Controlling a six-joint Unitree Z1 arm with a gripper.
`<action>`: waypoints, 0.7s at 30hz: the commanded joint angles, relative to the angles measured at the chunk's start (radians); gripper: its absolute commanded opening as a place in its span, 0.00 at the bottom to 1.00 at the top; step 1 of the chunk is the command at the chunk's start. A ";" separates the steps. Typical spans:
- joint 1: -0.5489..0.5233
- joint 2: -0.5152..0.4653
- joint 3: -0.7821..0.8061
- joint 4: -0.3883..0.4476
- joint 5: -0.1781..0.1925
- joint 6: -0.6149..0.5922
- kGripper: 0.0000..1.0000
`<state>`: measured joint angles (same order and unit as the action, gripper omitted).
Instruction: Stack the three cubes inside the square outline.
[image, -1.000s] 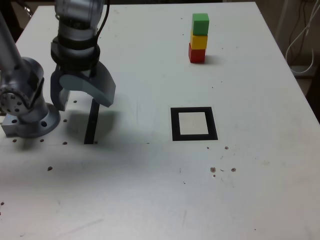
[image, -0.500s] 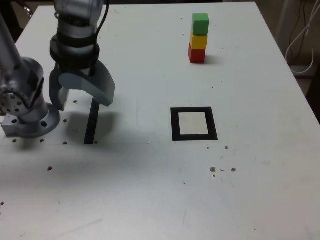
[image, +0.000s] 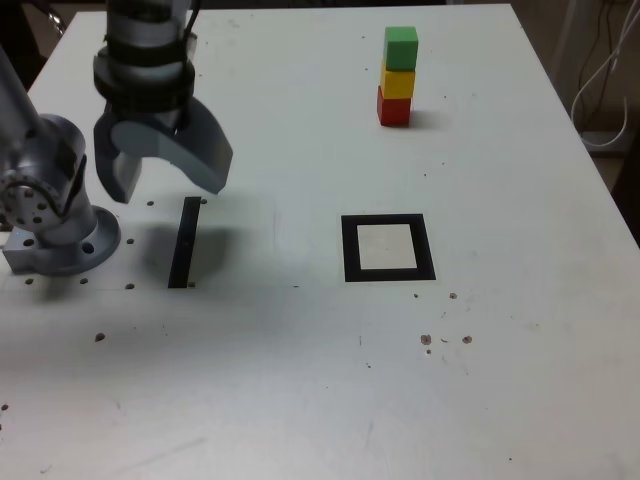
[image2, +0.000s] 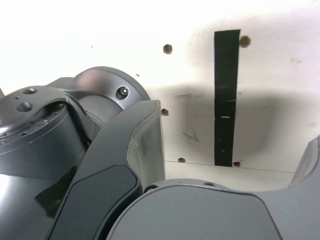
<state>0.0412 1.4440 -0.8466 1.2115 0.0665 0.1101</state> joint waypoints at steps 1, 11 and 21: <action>0.024 0.002 -0.026 0.018 0.009 0.025 0.99; 0.142 0.082 -0.238 0.162 0.056 0.193 0.99; 0.349 0.146 -0.450 0.240 0.065 0.407 0.99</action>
<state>0.3617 1.5714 -1.2702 1.4399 0.1297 0.4896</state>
